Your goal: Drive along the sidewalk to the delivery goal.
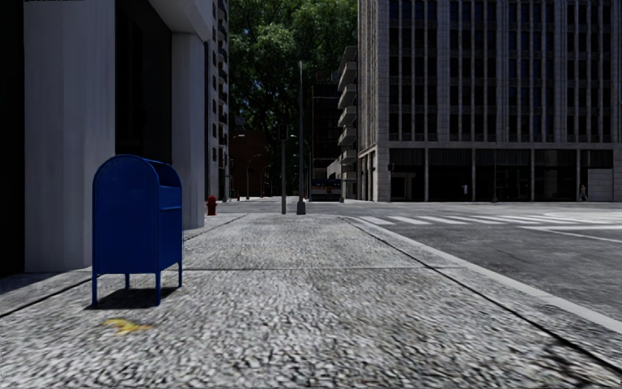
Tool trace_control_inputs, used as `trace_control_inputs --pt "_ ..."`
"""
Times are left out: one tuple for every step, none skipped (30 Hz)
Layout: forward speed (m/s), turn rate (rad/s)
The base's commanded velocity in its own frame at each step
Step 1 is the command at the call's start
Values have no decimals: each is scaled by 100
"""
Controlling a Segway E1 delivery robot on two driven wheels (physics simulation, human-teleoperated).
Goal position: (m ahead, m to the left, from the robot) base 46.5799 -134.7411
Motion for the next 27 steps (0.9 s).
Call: trace_control_inputs --pt "200 0" --pt "200 0" --pt "200 0" --pt "200 0" --pt "200 0" --pt "200 0" --pt "200 0" --pt "200 0" --pt "200 0" --pt "200 0" --pt "200 0" --pt "200 0" --pt "200 0" --pt "200 0" --pt "200 0" --pt "200 0" --pt "200 0" --pt "200 0" --pt "200 0" --pt "200 0" --pt "200 0" --pt "200 0" --pt "200 0" --pt "200 0" --pt "200 0" --pt "200 0" --pt "200 0"
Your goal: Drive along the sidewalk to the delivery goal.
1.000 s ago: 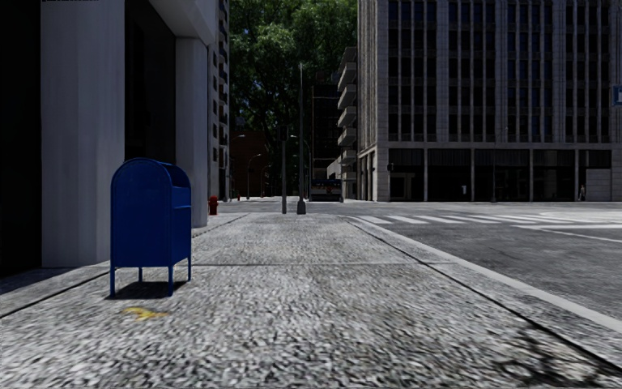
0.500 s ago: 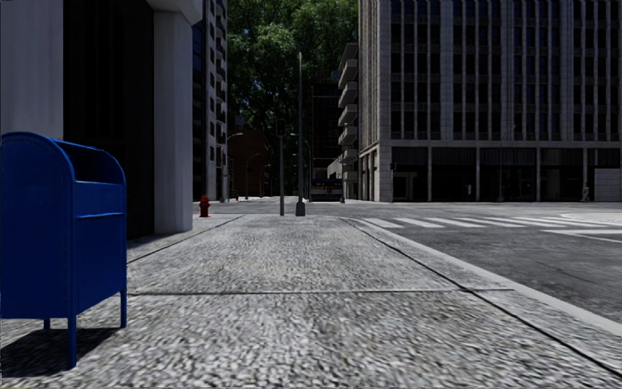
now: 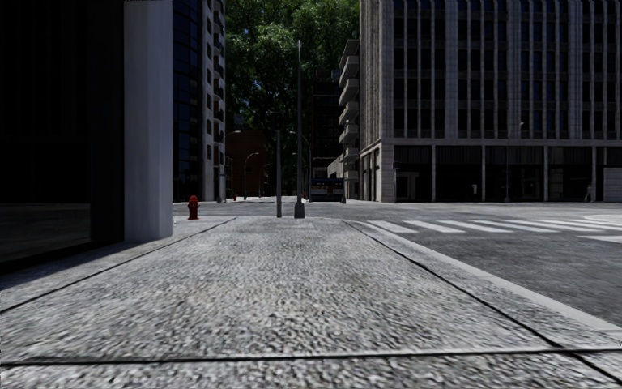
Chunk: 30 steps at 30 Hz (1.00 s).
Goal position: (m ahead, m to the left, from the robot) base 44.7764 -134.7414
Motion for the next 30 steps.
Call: trace_control_inputs --pt "200 0" --pt "200 0" --pt "200 0" --pt "200 0" --pt "200 0" --pt "200 0" --pt "200 0" --pt "200 0" --pt "200 0" --pt "200 0" --pt "200 0" --pt "200 0" --pt "200 0" --pt "200 0" --pt "200 0" --pt "200 0" --pt "200 0" --pt "200 0" --pt "200 0" --pt "200 0" --pt "200 0" --pt "200 0" --pt "200 0" --pt "200 0" --pt "200 0" --pt "200 0" --pt "200 0" --pt "200 0" --pt "200 0" --pt "200 0"
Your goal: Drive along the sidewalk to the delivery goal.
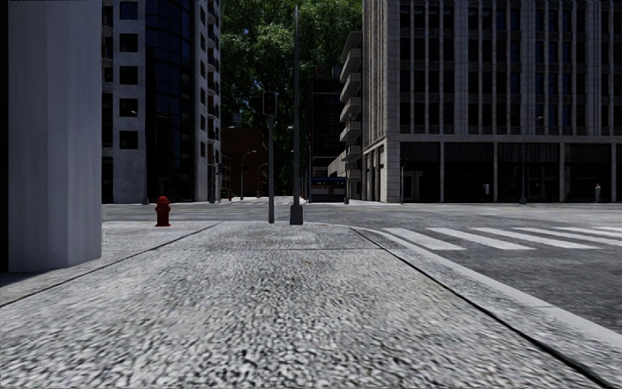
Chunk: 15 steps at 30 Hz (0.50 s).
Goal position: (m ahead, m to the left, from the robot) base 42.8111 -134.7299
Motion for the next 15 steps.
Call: trace_control_inputs --pt "200 0" --pt "200 0" --pt "200 0" --pt "200 0" --pt "200 0" --pt "200 0" --pt "200 0" --pt "200 0" --pt "200 0" --pt "200 0" --pt "200 0" --pt "200 0" --pt "200 0" --pt "200 0" --pt "200 0"
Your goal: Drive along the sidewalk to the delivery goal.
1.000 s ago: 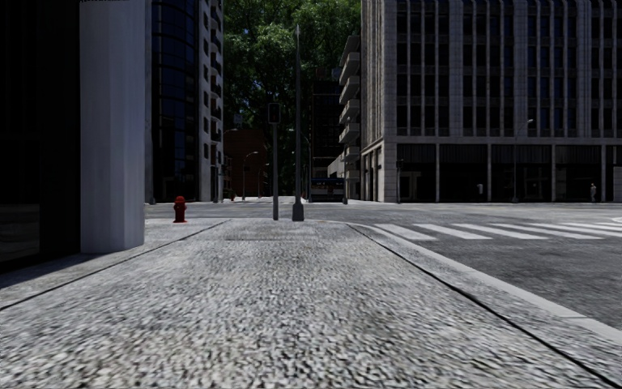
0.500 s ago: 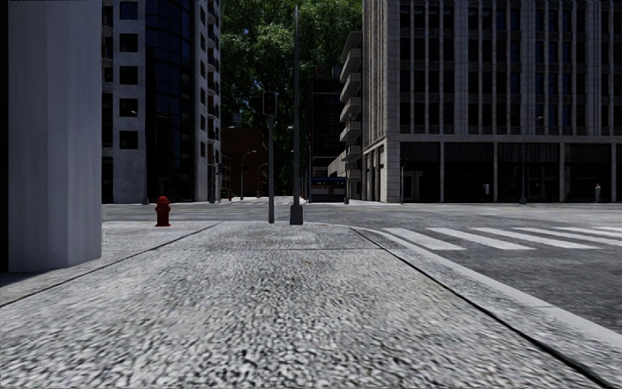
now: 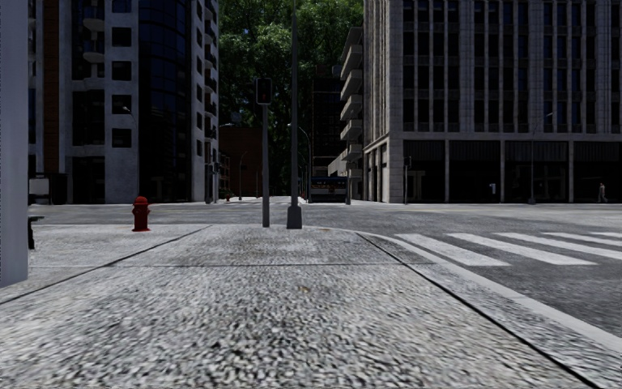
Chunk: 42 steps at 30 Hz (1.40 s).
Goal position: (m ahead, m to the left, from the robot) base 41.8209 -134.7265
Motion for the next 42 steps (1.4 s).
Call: trace_control_inputs --pt "200 0" --pt "200 0" --pt "200 0" --pt "200 0" --pt "200 0" --pt "200 0" --pt "200 0" --pt "200 0" --pt "200 0" --pt "200 0" --pt "200 0" --pt "200 0" --pt "200 0" --pt "200 0" --pt "200 0" --pt "200 0" --pt "200 0" --pt "200 0" --pt "200 0" --pt "200 0" --pt "200 0" --pt "200 0" --pt "200 0" --pt "200 0" --pt "200 0" --pt "200 0" --pt "200 0" --pt "200 0" --pt "200 0" --pt "200 0" --pt "200 0" --pt "200 0" --pt "200 0" --pt "200 0" --pt "200 0" --pt "200 0" --pt "200 0" --pt "200 -1" --pt "200 -22" --pt "200 -38" --pt "200 -38" --pt "200 -57"
